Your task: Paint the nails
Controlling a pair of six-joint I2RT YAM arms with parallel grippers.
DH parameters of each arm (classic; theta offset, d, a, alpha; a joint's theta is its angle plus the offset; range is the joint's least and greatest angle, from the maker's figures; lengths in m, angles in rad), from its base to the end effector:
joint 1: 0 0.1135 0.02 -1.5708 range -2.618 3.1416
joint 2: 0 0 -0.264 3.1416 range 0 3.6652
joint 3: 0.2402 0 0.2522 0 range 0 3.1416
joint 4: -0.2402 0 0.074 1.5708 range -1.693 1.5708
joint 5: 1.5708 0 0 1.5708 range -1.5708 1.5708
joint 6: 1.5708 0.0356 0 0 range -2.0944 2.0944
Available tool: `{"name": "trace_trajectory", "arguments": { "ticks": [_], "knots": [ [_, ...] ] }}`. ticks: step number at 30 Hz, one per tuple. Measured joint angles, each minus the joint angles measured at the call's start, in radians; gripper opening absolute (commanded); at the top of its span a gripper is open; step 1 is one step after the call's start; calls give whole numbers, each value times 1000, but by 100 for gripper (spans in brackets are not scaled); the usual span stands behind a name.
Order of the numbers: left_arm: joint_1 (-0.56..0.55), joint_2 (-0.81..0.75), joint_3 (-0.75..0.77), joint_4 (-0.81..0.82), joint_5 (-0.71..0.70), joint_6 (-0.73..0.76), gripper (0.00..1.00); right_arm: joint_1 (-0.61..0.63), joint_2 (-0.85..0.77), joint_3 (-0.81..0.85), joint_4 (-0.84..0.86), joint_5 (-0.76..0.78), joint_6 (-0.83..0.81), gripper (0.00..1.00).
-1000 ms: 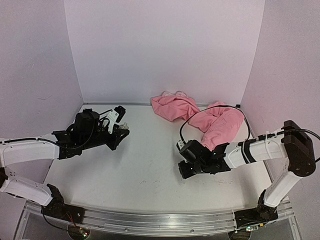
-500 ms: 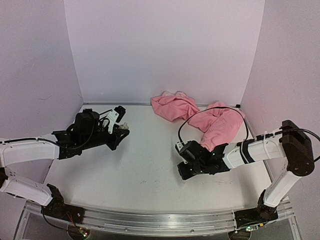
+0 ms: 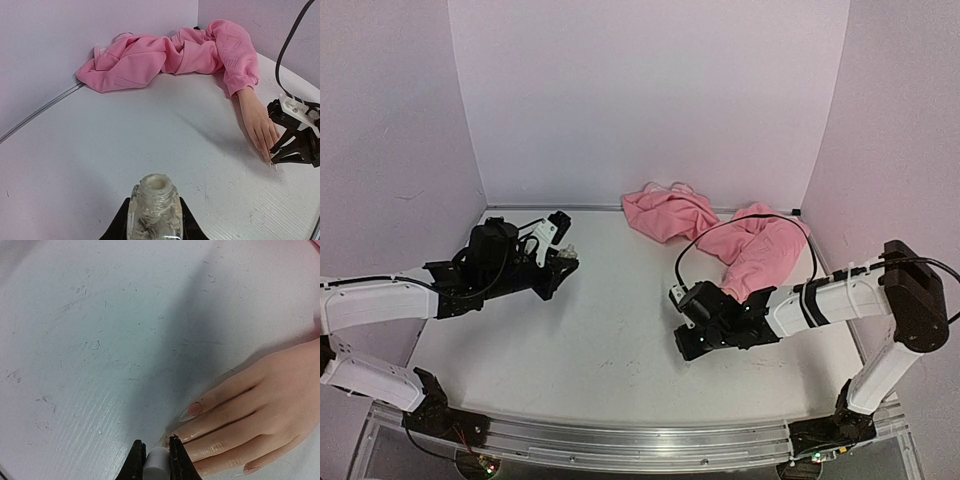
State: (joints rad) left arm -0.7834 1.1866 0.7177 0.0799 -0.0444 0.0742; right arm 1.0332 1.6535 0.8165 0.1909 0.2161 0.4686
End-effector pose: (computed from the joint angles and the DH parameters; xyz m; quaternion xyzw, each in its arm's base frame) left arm 0.1910 -0.1881 0.2595 0.3340 0.7602 -0.1761 0.5287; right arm 0.1793 0.2858 0.1694 -0.2017 0.8680 0.2320 0.3901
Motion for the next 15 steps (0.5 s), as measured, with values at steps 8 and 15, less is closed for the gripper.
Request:
{"name": "trace_trajectory", "arguments": {
  "ticks": [8,15],
  "knots": [
    [0,-10,0,0,0,0,0,0,0,0,0,-17,0,0],
    [0,-10,0,0,0,0,0,0,0,0,3,-23,2,0]
  ]
}}
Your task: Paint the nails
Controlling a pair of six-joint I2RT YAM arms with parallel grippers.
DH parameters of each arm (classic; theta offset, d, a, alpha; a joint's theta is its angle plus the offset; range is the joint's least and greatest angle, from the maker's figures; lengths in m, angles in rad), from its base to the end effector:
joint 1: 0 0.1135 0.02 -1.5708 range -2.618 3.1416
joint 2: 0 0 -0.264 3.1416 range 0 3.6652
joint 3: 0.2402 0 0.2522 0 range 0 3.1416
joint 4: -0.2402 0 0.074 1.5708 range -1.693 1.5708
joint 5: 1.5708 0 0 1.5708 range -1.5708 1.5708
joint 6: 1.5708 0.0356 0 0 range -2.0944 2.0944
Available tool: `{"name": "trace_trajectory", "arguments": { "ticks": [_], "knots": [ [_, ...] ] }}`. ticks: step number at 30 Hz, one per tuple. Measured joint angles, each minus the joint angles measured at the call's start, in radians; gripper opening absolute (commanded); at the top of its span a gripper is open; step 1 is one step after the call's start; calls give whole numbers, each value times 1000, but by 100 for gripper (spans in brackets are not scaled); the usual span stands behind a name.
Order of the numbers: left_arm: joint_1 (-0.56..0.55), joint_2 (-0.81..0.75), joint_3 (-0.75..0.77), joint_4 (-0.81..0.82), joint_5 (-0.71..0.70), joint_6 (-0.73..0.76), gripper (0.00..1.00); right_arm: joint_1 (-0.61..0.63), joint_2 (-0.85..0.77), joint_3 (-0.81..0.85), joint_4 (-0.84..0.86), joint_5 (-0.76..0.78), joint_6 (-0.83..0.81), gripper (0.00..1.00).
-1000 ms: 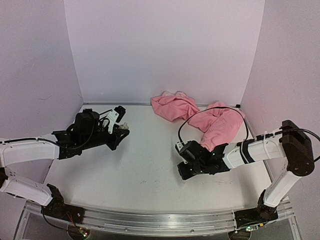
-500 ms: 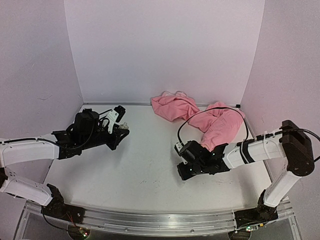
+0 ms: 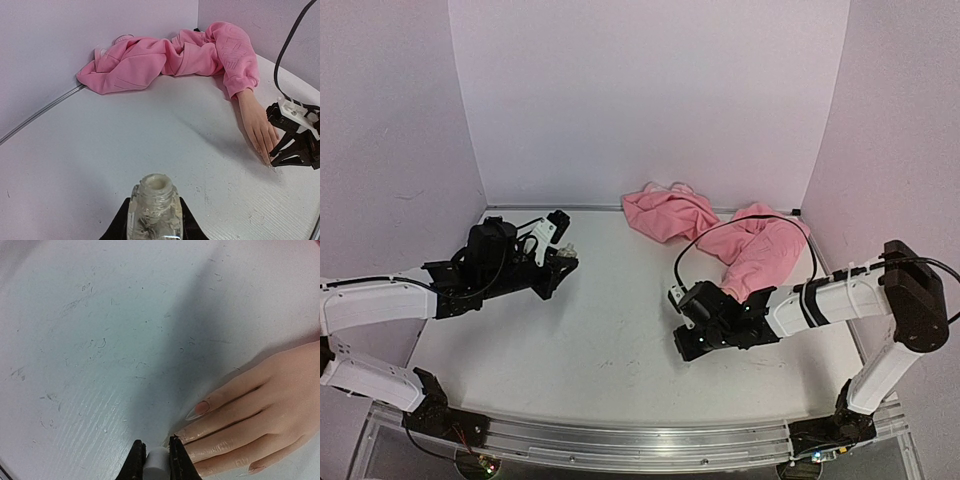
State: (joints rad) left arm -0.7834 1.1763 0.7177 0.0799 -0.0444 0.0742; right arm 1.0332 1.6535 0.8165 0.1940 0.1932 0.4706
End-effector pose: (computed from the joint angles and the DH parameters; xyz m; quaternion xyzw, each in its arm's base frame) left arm 0.1900 -0.1870 0.2621 0.3327 0.7576 -0.1776 0.5327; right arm 0.1787 0.2865 0.1695 -0.2056 0.8671 0.2412 0.3842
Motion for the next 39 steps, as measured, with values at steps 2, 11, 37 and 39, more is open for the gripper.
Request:
{"name": "trace_trajectory", "arguments": {
  "ticks": [2,11,37,39],
  "knots": [
    [0,0,0,0,0,0,0,0,0,0,1,-3,2,0],
    [0,0,0,0,0,0,0,0,-16,0,1,-21,3,0],
    [0,0,0,0,3,0,0,0,-27,18,-14,89,31,0],
    [0,0,0,0,7,0,0,0,-21,19,-14,88,31,0]
  ]
}}
